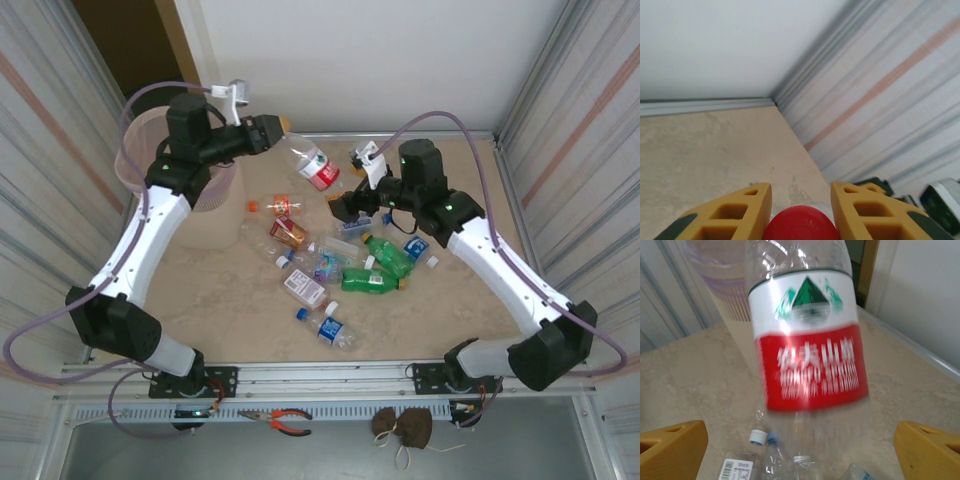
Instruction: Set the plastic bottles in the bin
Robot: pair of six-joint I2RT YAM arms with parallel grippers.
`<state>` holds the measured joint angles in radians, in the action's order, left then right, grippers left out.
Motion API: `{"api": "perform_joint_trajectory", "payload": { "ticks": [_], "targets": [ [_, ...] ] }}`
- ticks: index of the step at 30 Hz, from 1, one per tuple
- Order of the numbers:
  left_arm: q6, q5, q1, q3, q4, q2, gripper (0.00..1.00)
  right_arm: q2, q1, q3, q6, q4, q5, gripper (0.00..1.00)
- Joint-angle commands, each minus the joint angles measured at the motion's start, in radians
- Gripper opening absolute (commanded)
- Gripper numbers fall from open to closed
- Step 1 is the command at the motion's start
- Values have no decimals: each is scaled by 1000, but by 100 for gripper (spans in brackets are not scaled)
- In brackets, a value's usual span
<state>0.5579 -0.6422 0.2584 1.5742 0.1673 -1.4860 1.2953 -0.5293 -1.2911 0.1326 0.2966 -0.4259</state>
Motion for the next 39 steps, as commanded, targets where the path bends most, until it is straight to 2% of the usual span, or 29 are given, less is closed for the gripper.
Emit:
{"api": "perform_joint_trajectory", "payload": {
  "ticks": [1,12,16,20,26,30,39],
  "targets": [
    [9,-10,-88,-13,-31,59,26,-71,-3,25,-29,32,41,95],
    [119,-39,-484,16,-107,87,25,-161,18,66,-33,91,66,95],
    [133,11,-562,3,-137,77,25,-164,20,70,-32,101,65,95],
    [122,82,-605,-13,-151,61,25,-162,20,72,-32,110,65,95],
    [128,111,-629,-42,-175,-1,25,-156,24,80,-29,115,67,95],
    [133,114,-609,-96,-212,-42,24,-136,29,84,-29,111,59,95],
    [27,185,-516,-175,-181,-140,25,-116,47,102,-30,107,42,95]
  ]
}}
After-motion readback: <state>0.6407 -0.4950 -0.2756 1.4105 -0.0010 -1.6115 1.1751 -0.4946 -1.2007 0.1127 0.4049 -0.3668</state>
